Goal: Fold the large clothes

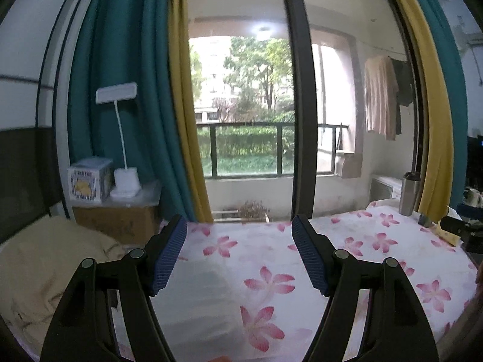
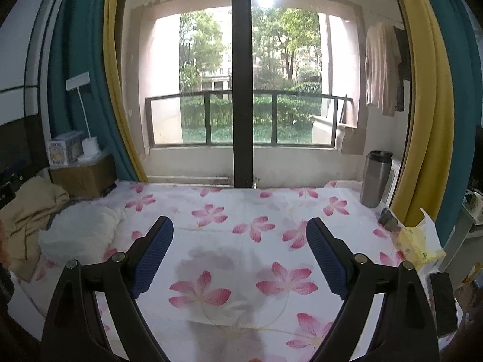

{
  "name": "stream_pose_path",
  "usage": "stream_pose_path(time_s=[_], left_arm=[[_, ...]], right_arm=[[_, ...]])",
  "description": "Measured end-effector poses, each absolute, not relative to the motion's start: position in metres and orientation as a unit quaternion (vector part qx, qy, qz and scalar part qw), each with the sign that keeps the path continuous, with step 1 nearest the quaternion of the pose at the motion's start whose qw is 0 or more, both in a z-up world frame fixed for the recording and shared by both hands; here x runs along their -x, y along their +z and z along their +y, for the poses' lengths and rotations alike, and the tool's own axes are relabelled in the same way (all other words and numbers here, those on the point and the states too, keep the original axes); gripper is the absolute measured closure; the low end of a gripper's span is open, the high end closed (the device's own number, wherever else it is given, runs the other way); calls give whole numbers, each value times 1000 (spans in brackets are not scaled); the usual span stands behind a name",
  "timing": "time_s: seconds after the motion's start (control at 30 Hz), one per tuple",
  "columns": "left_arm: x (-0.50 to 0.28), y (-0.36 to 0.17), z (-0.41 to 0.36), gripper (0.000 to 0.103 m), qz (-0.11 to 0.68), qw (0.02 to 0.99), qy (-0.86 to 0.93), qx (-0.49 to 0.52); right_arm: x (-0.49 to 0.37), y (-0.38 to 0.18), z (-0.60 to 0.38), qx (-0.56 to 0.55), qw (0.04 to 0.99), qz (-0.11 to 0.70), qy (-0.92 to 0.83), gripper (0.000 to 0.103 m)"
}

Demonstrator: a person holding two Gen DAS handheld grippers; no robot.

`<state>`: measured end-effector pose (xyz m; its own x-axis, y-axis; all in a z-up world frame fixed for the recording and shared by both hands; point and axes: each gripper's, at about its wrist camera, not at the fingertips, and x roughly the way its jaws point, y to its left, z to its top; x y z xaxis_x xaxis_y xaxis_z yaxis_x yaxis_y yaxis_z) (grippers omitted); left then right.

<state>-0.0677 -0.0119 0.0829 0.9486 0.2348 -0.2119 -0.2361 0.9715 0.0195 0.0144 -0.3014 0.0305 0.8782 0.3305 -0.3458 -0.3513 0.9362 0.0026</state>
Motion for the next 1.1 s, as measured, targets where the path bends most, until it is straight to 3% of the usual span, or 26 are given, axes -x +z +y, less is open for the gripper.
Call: stream_pose_path(time_s=[1.1], left_arm=[[62, 60, 20, 28, 144, 982, 114, 46]], right_arm=[[-22, 20, -279, 54, 963, 183, 191, 14]])
